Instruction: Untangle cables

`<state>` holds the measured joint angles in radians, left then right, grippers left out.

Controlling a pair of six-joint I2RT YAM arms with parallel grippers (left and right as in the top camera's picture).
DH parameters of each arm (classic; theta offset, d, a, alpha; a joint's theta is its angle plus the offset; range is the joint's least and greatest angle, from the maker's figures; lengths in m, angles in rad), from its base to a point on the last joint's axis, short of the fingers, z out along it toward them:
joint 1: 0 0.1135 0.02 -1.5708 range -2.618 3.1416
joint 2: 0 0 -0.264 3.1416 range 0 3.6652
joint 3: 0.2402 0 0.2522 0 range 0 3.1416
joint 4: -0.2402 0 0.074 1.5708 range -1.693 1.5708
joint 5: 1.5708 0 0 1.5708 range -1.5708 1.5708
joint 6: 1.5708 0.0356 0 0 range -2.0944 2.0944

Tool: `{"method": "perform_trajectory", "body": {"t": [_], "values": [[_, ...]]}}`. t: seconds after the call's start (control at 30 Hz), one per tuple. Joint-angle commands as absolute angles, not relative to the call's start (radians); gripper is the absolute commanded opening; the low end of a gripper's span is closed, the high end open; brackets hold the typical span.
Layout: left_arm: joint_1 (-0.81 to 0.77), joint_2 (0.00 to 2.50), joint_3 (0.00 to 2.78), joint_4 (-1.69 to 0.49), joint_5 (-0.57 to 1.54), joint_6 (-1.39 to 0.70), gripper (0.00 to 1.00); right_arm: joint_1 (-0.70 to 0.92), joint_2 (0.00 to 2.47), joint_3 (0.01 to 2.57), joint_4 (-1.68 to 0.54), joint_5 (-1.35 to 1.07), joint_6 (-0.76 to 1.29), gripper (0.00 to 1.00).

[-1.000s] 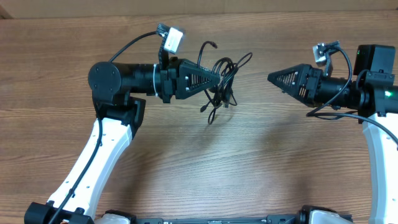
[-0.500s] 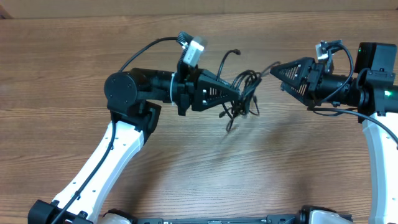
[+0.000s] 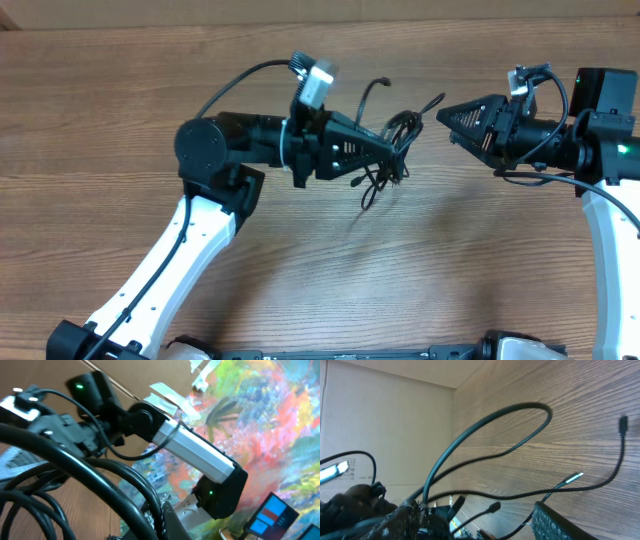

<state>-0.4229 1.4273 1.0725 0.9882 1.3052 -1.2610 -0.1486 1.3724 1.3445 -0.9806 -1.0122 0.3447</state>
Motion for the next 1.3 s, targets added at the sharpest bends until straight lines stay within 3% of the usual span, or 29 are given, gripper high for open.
{"method": "perform_trajectory", "body": {"t": [0.0,1.0,1.13,1.27], "values": [[-0.457,1.426,1.082,1.0,1.279,-1.188,0.04,-0.143,1.4,1.348,-0.974,-1.003,0.349,0.7],[-0.501,1.441,1.082,0.992,1.279,-1.14,0.04,-0.143,1.416,1.348,-0.9,-1.011,0.414,0.7],[-0.506,1.455,1.082,0.992,1.275,-1.14,0.04,-0.143,1.416,1.348,-0.902,-1.011,0.42,0.56],[-0.52,1.466,1.082,0.992,1.271,-1.14,0.04,-0.143,1.416,1.348,-0.902,-1.011,0.42,0.27]]}}
